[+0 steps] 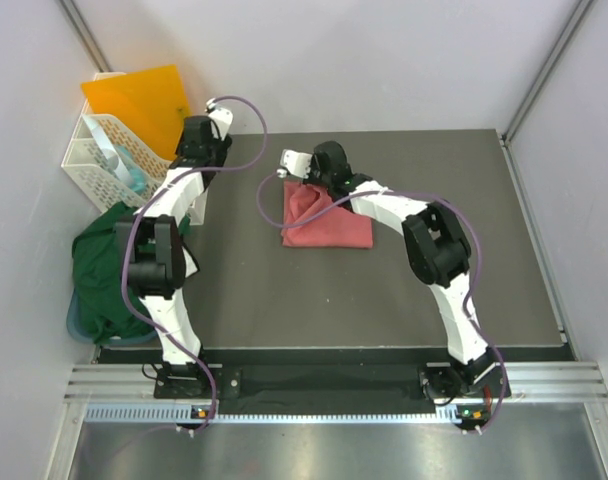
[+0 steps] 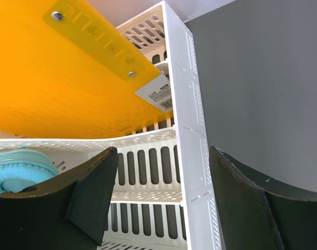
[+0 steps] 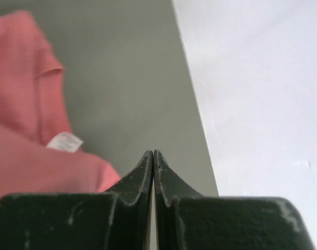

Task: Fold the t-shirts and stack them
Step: Fold the long partially folded tshirt into a neat square

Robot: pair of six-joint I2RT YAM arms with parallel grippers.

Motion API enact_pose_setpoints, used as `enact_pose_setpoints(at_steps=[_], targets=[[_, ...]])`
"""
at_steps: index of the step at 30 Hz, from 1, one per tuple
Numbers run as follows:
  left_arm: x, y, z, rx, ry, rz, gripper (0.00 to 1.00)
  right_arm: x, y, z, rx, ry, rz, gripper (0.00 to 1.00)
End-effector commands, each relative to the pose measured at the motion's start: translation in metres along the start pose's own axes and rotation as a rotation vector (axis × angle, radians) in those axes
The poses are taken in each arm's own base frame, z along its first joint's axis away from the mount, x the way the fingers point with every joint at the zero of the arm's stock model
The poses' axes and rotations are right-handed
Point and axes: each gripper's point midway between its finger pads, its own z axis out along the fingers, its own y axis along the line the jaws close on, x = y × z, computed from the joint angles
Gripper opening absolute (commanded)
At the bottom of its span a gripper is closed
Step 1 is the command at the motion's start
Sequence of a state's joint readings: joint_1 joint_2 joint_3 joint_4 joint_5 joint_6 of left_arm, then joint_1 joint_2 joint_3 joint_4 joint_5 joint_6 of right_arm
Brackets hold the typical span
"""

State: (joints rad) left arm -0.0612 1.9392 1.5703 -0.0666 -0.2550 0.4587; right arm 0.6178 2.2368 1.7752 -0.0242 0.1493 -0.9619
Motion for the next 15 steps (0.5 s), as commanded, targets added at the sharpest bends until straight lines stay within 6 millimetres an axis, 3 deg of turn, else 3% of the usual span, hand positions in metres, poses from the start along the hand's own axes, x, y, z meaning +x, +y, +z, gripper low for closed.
enact_pose_setpoints(at_steps=[1, 3, 5, 8, 9, 10, 11, 12, 13, 15], targets=[[-0.031, 0.016, -0.022, -0.031, -0.083, -0.012, 0.75, -0.015, -0.074, -0.010, 0.283, -0.010, 0.108, 0.00], [-0.033, 0.016, -0.023, -0.032, -0.090, -0.010, 0.75, -0.004, -0.098, -0.028, 0.385, 0.061, 0.171, 0.00], [-0.034, 0.017, -0.025, -0.032, -0.096, -0.009, 0.75, 0.003, -0.110, -0.043, 0.414, 0.111, 0.180, 0.00], [-0.039, 0.012, -0.032, 0.008, -0.127, -0.011, 0.75, 0.019, -0.111, -0.062, 0.381, 0.152, 0.220, 0.00], [-0.040, 0.006, -0.034, 0.047, -0.137, 0.001, 0.69, 0.024, -0.109, -0.066, 0.366, 0.159, 0.229, 0.00], [-0.041, -0.002, -0.042, 0.097, -0.152, 0.013, 0.68, 0.040, -0.107, -0.070, 0.362, 0.191, 0.246, 0.00], [-0.050, -0.026, -0.051, 0.243, -0.214, 0.029, 0.68, 0.048, -0.114, -0.080, 0.375, 0.202, 0.287, 0.00], [-0.051, -0.038, -0.058, 0.314, -0.233, 0.050, 0.68, 0.063, -0.118, -0.088, 0.399, 0.249, 0.312, 0.00], [-0.048, -0.053, -0.073, 0.412, -0.241, 0.060, 0.68, 0.088, -0.127, -0.095, 0.432, 0.300, 0.343, 0.00], [-0.056, -0.092, -0.101, 0.650, -0.316, 0.086, 0.67, 0.118, -0.140, -0.112, 0.493, 0.385, 0.401, 0.00]])
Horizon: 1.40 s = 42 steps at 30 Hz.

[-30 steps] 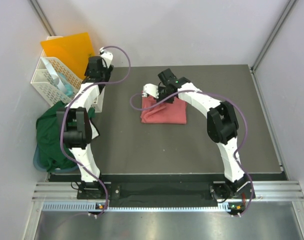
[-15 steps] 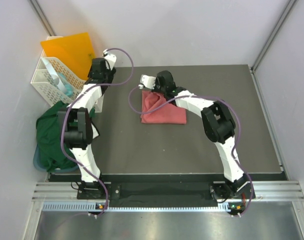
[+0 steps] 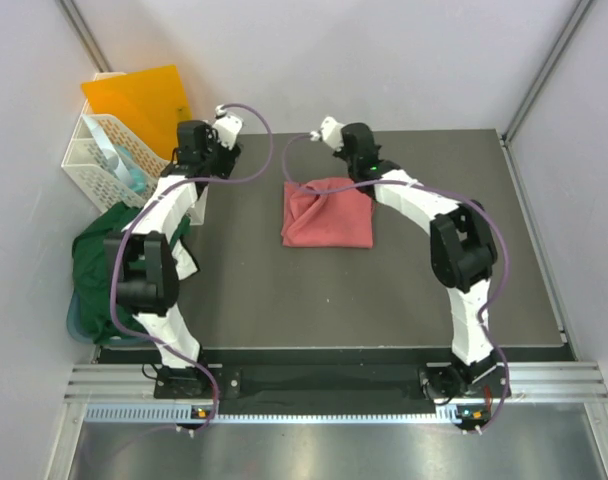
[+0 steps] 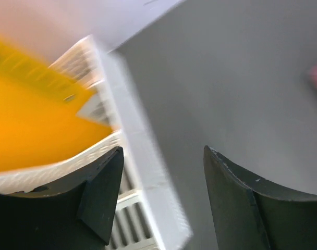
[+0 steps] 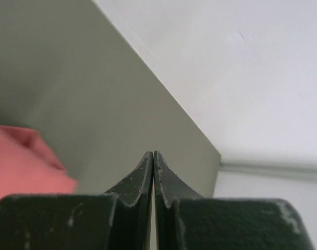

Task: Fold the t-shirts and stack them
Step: Fold the long partially folded tshirt into a neat square

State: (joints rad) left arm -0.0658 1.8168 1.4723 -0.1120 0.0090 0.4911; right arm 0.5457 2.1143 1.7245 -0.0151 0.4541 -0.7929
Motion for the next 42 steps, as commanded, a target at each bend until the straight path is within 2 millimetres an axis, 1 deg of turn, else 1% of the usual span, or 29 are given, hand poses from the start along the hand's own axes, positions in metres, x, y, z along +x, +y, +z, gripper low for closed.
enact_pose_setpoints(at_steps=[1, 2, 3, 4, 5, 6, 7, 9, 10, 11, 12, 13, 14, 15, 16, 19, 21, 22, 24, 26, 27, 28, 29, 33, 35, 38, 39, 40, 42], targets=[[-0.046, -0.092, -0.056, 0.504, -0.183, 0.048, 0.47, 0.074, -0.103, -0.022, 0.226, 0.197, 0.208, 0.00], [-0.053, -0.115, -0.068, 0.625, -0.213, 0.045, 0.29, 0.087, -0.109, -0.025, 0.223, 0.231, 0.229, 0.00], [-0.055, -0.129, -0.074, 0.692, -0.209, 0.048, 0.16, 0.099, -0.118, -0.026, 0.227, 0.252, 0.246, 0.00], [-0.066, -0.150, -0.078, 0.761, -0.223, 0.061, 0.00, 0.115, -0.137, -0.027, 0.248, 0.281, 0.271, 0.00], [-0.063, -0.167, -0.088, 0.840, -0.198, 0.054, 0.00, 0.128, -0.137, -0.030, 0.224, 0.322, 0.272, 0.00], [-0.073, -0.182, -0.091, 0.911, -0.223, 0.056, 0.00, 0.135, -0.140, -0.030, 0.212, 0.333, 0.276, 0.00], [-0.080, -0.204, -0.099, 0.978, -0.234, 0.067, 0.00, 0.146, -0.152, -0.035, 0.222, 0.349, 0.287, 0.00], [-0.086, -0.233, -0.102, 1.085, -0.242, 0.054, 0.00, 0.154, -0.156, -0.039, 0.209, 0.359, 0.269, 0.00], [-0.091, -0.255, -0.106, 1.133, -0.245, 0.064, 0.00, 0.161, -0.158, -0.044, 0.206, 0.369, 0.263, 0.00], [-0.093, -0.268, -0.106, 1.162, -0.238, 0.050, 0.00, 0.162, -0.160, -0.045, 0.203, 0.367, 0.244, 0.00], [-0.093, -0.282, -0.098, 1.199, -0.235, 0.045, 0.00, 0.166, -0.160, -0.046, 0.197, 0.373, 0.236, 0.00], [-0.097, -0.302, -0.104, 1.250, -0.244, 0.057, 0.00, 0.167, -0.161, -0.049, 0.196, 0.377, 0.228, 0.00], [-0.097, -0.312, -0.102, 1.270, -0.239, 0.057, 0.00, 0.168, -0.162, -0.050, 0.195, 0.379, 0.214, 0.00], [-0.092, -0.325, -0.094, 1.290, -0.221, 0.058, 0.00, 0.168, -0.164, -0.051, 0.194, 0.379, 0.212, 0.00], [-0.091, -0.338, -0.096, 1.317, -0.221, 0.071, 0.00, 0.168, -0.165, -0.051, 0.194, 0.377, 0.209, 0.00], [-0.077, -0.362, -0.083, 1.333, -0.185, 0.096, 0.00, 0.165, -0.169, -0.054, 0.197, 0.367, 0.207, 0.00], [-0.064, -0.371, -0.068, 1.306, -0.149, 0.107, 0.00, 0.164, -0.170, -0.055, 0.202, 0.365, 0.211, 0.00], [-0.062, -0.372, -0.060, 1.279, -0.150, 0.115, 0.00, 0.164, -0.171, -0.057, 0.202, 0.362, 0.215, 0.00], [-0.050, -0.371, -0.039, 1.194, -0.116, 0.140, 0.00, 0.165, -0.167, -0.057, 0.192, 0.364, 0.215, 0.00], [-0.048, -0.362, -0.018, 1.094, -0.126, 0.170, 0.00, 0.167, -0.165, -0.059, 0.189, 0.367, 0.218, 0.00], [-0.042, -0.360, -0.014, 1.073, -0.121, 0.175, 0.00, 0.169, -0.162, -0.059, 0.183, 0.373, 0.215, 0.00], [-0.041, -0.354, -0.008, 1.047, -0.126, 0.173, 0.00, 0.170, -0.161, -0.059, 0.182, 0.374, 0.219, 0.00], [-0.046, -0.350, -0.003, 1.020, -0.145, 0.169, 0.00, 0.169, -0.160, -0.059, 0.180, 0.370, 0.220, 0.00], [-0.046, -0.333, 0.007, 0.966, -0.143, 0.159, 0.00, 0.167, -0.161, -0.057, 0.181, 0.365, 0.231, 0.00], [-0.040, -0.326, 0.013, 0.941, -0.136, 0.177, 0.00, 0.165, -0.160, -0.055, 0.177, 0.364, 0.232, 0.00], [-0.025, -0.314, 0.026, 0.862, -0.114, 0.201, 0.00, 0.162, -0.160, -0.053, 0.172, 0.357, 0.238, 0.00], [-0.020, -0.310, 0.031, 0.831, -0.118, 0.201, 0.00, 0.161, -0.158, -0.052, 0.168, 0.356, 0.236, 0.00], [-0.015, -0.300, 0.039, 0.771, -0.102, 0.200, 0.00, 0.160, -0.157, -0.052, 0.166, 0.357, 0.238, 0.00], [-0.004, -0.293, 0.045, 0.746, -0.083, 0.193, 0.00, 0.160, -0.151, -0.052, 0.153, 0.356, 0.236, 0.00]])
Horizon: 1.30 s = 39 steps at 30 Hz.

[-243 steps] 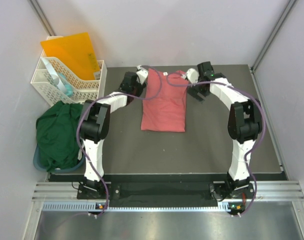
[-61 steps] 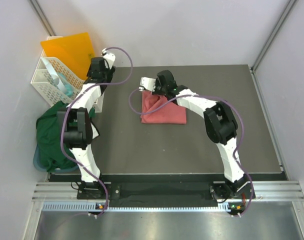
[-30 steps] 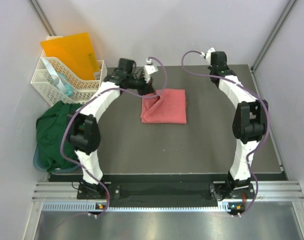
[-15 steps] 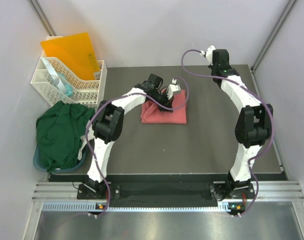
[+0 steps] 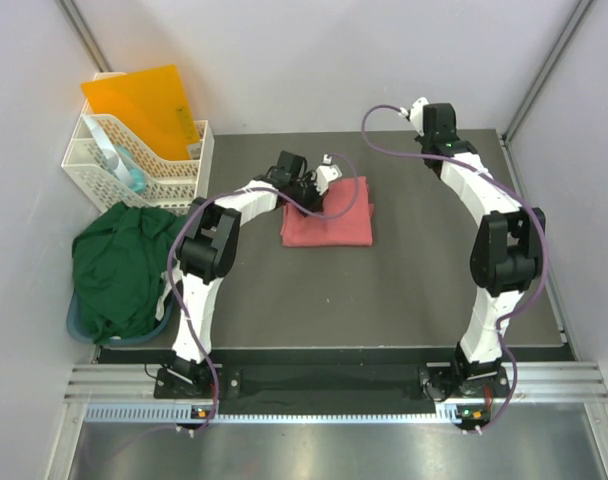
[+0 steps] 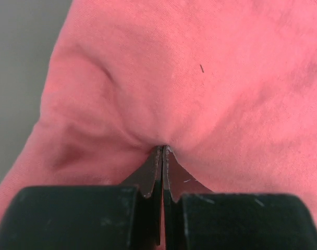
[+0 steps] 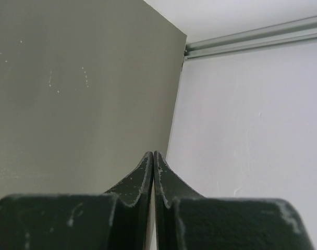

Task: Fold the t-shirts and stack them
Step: Fold the long partially folded tshirt into a neat square

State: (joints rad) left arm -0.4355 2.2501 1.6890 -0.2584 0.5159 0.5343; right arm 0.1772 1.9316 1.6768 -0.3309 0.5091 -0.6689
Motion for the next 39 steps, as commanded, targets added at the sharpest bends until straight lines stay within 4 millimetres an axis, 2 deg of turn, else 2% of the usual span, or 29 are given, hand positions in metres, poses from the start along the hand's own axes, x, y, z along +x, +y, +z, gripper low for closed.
enact_pose_setpoints(at_steps=[1, 3, 7, 10, 11, 14, 18, 21, 24, 27, 32, 38, 39], targets=[[-0.006, 0.039, -0.019, -0.186, -0.023, 0.044, 0.00, -0.026, -0.010, -0.019, 0.008, -0.073, 0.047, 0.00], [-0.001, 0.045, -0.019, -0.197, -0.020, 0.028, 0.00, -0.026, -0.003, -0.020, -0.006, -0.075, 0.038, 0.00], [-0.008, 0.052, -0.022, -0.215, -0.050, 0.008, 0.00, -0.028, 0.008, -0.022, -0.034, -0.081, -0.001, 0.00], [-0.033, 0.054, -0.034, -0.235, -0.118, 0.010, 0.00, -0.032, 0.020, -0.024, -0.081, -0.092, -0.027, 0.00], [-0.047, 0.057, -0.042, -0.252, -0.154, 0.011, 0.00, -0.033, 0.027, -0.024, -0.112, -0.103, -0.035, 0.00], [-0.070, 0.060, -0.056, -0.273, -0.201, 0.024, 0.00, -0.036, 0.053, -0.028, -0.222, -0.121, -0.069, 0.00], [-0.075, 0.072, -0.068, -0.347, -0.203, 0.090, 0.00, -0.041, 0.083, -0.036, -0.322, -0.146, -0.102, 0.00], [-0.058, 0.083, -0.070, -0.425, -0.164, 0.121, 0.00, -0.048, 0.104, -0.044, -0.411, -0.179, -0.120, 0.00], [-0.037, 0.088, -0.062, -0.444, -0.108, 0.136, 0.00, -0.055, 0.123, -0.053, -0.476, -0.206, -0.137, 0.00], [-0.017, 0.088, -0.050, -0.431, -0.063, 0.133, 0.00, -0.062, 0.132, -0.057, -0.499, -0.229, -0.143, 0.00], [0.005, 0.093, -0.032, -0.440, -0.013, 0.117, 0.00, -0.071, 0.134, -0.063, -0.522, -0.254, -0.129, 0.00], [0.029, 0.111, -0.028, -0.558, 0.030, 0.092, 0.00, -0.068, 0.156, -0.080, -0.667, -0.288, -0.143, 0.00], [0.028, 0.121, -0.032, -0.620, 0.026, 0.090, 0.00, -0.067, 0.159, -0.083, -0.682, -0.287, -0.146, 0.00]])
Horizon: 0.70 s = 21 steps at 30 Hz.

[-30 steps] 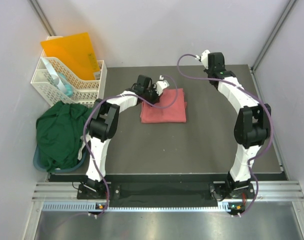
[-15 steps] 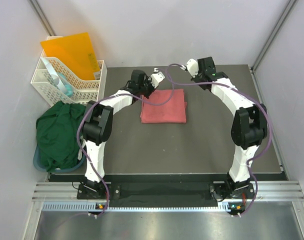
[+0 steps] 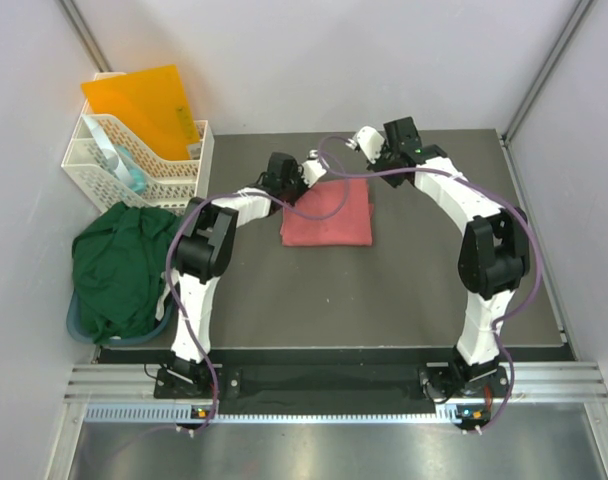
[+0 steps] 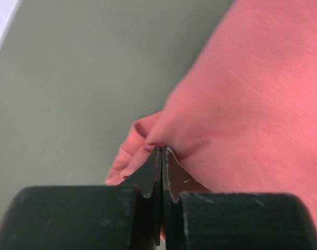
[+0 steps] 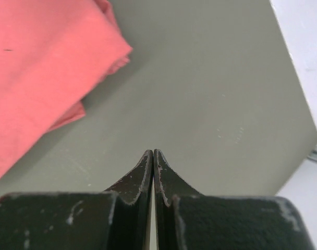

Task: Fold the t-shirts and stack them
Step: Fold the long partially folded tshirt into a neat square

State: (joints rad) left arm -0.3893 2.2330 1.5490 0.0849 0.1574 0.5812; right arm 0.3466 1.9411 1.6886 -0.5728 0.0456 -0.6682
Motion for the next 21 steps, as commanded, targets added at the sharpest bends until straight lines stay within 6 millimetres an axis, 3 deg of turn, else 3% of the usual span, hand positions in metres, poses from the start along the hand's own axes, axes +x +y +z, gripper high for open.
enact_pose_setpoints(at_steps=[1, 2, 5, 6, 9, 13, 15, 16, 17, 19, 21], targets=[[0.010, 0.038, 0.003, -0.227, 0.013, -0.020, 0.00, -0.024, 0.013, -0.013, -0.091, -0.096, 0.007, 0.00], [0.009, 0.045, 0.000, -0.264, 0.011, -0.032, 0.00, -0.021, 0.017, -0.012, -0.103, -0.092, 0.007, 0.00], [-0.001, 0.076, -0.018, -0.397, -0.013, -0.095, 0.28, -0.016, 0.021, -0.015, -0.111, -0.091, -0.001, 0.00], [-0.005, 0.085, -0.023, -0.433, -0.027, -0.111, 0.42, -0.016, 0.022, -0.018, -0.113, -0.093, -0.008, 0.01], [-0.016, 0.117, -0.049, -0.548, -0.039, -0.169, 0.57, -0.013, 0.026, -0.024, -0.127, -0.095, -0.025, 0.08], [-0.015, 0.170, -0.096, -0.709, 0.014, -0.282, 0.57, -0.012, 0.041, -0.038, -0.177, -0.103, -0.101, 0.51], [0.004, 0.195, -0.117, -0.748, 0.058, -0.350, 0.57, -0.013, 0.059, -0.049, -0.209, -0.108, -0.202, 0.61], [0.002, 0.207, -0.129, -0.769, 0.048, -0.389, 0.56, -0.013, 0.068, -0.052, -0.218, -0.113, -0.242, 0.70], [0.019, 0.216, -0.140, -0.774, 0.098, -0.409, 0.56, -0.009, 0.088, -0.050, -0.249, -0.103, -0.295, 0.73], [0.025, 0.226, -0.159, -0.799, 0.110, -0.415, 0.56, -0.001, 0.110, -0.055, -0.279, -0.103, -0.398, 0.78], [0.036, 0.233, -0.175, -0.821, 0.141, -0.414, 0.56, -0.010, 0.134, -0.059, -0.299, -0.138, -0.497, 0.79]])
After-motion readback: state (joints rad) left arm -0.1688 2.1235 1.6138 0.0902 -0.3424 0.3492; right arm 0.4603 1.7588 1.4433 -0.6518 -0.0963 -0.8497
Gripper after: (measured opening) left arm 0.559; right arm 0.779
